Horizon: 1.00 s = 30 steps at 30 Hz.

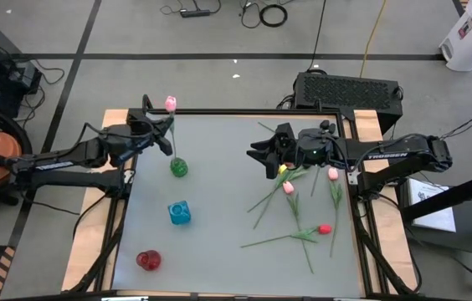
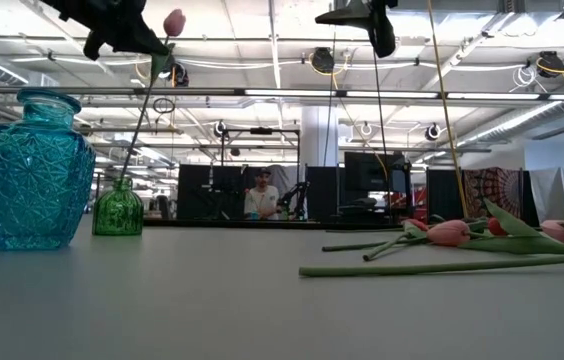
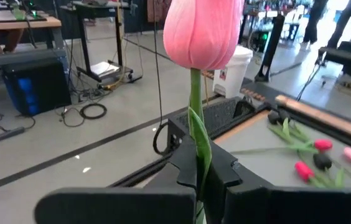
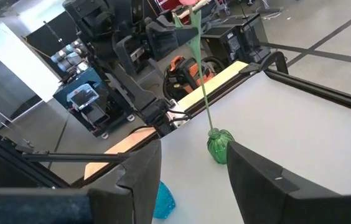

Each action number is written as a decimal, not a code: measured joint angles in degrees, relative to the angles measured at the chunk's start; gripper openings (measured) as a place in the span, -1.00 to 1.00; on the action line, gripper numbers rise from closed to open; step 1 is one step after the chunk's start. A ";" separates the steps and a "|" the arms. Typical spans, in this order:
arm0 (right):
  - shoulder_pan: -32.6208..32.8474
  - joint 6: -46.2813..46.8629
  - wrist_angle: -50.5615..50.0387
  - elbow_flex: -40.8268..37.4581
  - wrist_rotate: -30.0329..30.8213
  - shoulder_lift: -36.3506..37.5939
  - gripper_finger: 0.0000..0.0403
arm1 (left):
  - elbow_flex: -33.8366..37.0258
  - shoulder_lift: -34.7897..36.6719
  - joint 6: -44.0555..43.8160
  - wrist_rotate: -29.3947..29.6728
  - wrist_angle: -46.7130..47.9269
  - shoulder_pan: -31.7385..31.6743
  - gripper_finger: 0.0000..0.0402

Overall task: Sort flowers into vase by color
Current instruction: Put the center pink flower into the green vase, then put the left pink flower into the green vase

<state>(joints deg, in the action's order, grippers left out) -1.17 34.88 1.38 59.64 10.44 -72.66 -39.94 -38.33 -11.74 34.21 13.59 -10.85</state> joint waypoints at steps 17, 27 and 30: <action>0.02 -1.02 -1.13 0.00 0.00 0.00 -0.14 | 0.00 -0.23 -7.49 -2.69 10.97 -0.01 -0.40; 0.00 -1.29 -2.44 0.00 0.01 -0.02 -0.14 | -0.19 -0.12 -7.56 -10.79 13.18 0.00 -0.39; 0.02 -1.21 -3.65 0.00 0.01 -0.02 -0.14 | -1.50 -0.13 -7.59 -14.73 13.08 -0.01 -0.39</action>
<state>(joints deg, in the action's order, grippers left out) -1.15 33.66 -2.27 59.64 10.45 -72.69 -41.45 -38.46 -19.33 19.49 26.67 -10.87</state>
